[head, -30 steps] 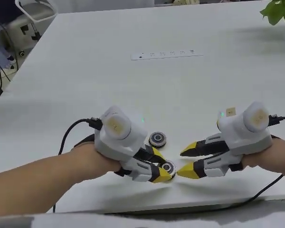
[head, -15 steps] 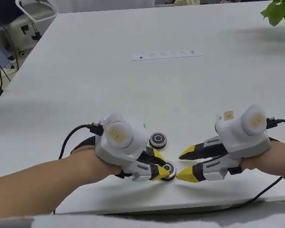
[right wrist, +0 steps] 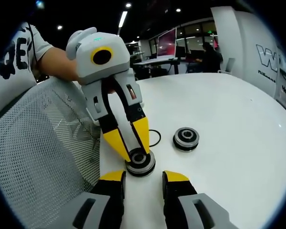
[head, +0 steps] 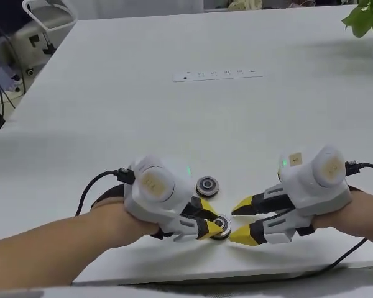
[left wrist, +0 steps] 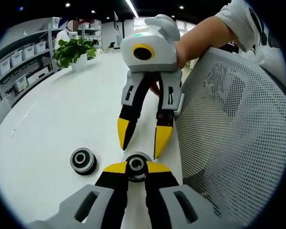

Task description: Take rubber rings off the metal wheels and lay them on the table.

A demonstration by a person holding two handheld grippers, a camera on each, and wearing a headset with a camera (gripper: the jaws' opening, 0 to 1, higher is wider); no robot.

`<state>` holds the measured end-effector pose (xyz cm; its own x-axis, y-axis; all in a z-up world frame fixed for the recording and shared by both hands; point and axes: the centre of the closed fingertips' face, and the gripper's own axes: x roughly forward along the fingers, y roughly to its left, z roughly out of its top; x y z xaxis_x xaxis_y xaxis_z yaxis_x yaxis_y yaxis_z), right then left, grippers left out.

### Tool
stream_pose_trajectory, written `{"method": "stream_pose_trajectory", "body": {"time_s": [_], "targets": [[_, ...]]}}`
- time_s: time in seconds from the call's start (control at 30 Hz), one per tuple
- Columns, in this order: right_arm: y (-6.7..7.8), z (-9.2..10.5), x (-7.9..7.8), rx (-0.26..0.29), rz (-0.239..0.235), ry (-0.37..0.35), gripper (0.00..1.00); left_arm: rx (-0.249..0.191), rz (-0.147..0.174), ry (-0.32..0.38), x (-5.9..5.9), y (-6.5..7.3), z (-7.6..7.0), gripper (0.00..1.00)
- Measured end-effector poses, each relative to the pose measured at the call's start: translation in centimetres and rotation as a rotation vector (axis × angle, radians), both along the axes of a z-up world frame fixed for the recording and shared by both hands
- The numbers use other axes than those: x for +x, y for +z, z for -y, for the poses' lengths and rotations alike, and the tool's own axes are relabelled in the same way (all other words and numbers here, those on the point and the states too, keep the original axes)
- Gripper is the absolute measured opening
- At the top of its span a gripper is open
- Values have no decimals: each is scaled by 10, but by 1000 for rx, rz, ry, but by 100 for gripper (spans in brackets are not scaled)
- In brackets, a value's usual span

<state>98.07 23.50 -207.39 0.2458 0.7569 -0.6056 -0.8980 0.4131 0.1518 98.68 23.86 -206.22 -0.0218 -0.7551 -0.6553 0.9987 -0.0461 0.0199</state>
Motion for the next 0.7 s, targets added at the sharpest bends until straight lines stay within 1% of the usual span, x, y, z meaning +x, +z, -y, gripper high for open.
{"method": "stream_pose_trajectory", "body": {"time_s": [0.17, 0.27, 0.4, 0.6, 0.7], "targets": [[0, -4, 2, -1, 17, 7, 27, -2, 0, 4, 0, 0, 0, 8], [0, -6, 2, 1, 19, 14, 27, -2, 1, 7, 1, 0, 0, 8], [-3, -9, 0, -14, 25, 39, 27, -4, 2, 10, 1, 0, 0, 8], [-2, -12, 4, -12, 43, 36, 28, -3, 4, 14, 1, 0, 0, 8], [-2, -14, 3, -11, 44, 44, 27, -3, 5, 15, 1, 0, 0, 8]]}}
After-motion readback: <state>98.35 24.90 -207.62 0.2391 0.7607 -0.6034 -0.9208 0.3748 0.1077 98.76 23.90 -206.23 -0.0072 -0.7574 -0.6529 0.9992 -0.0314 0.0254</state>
